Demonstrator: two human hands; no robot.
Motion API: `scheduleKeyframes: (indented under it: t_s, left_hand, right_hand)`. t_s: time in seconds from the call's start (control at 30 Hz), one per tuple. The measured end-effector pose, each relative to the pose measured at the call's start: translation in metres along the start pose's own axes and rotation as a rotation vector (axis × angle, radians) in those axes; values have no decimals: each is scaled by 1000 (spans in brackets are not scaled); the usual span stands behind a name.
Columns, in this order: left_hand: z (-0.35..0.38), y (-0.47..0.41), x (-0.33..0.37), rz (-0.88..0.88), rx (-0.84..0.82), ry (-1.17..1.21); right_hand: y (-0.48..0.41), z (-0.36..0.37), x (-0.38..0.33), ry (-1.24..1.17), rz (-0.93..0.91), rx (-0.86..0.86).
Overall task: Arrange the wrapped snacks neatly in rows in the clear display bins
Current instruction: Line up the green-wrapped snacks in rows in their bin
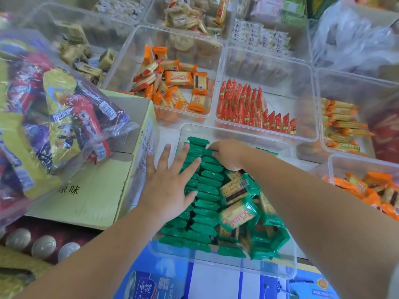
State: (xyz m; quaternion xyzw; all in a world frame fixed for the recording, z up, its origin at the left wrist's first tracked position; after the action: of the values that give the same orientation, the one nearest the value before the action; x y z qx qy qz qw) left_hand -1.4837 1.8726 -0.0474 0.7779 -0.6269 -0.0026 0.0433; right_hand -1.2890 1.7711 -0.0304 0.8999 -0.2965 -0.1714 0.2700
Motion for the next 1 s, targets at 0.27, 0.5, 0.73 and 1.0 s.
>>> scheduleKeyframes:
  t_s: [0.27,0.5,0.73,1.0]
  left_hand:
    - [1,-2,3,56,-51,-108]
    - [3,-5,1,16,-107,-79]
    - [1,-4,1,14,-107,-33]
    - [-1,-4,1,9,-113,11]
  right_hand:
    - [78,-12,13,-217,12,340]
    - [128,14,15,193,214,263]
    - [129,-6,21,-281,164,397]
    - [80,-44,10,-160,126,686]
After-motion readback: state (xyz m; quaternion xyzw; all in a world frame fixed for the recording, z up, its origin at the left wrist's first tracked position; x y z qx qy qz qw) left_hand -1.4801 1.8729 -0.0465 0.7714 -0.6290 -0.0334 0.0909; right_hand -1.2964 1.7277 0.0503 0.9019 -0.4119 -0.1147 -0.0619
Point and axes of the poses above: each hand's wrist, its own y-axis away from the middle knuckle, its own z-axis out of the palm, x = y × z, the point moved 2 cm from there along -y, towards the middle knuckle, and after that the axes turned 3 degrees about x, right-handed, at the moved point
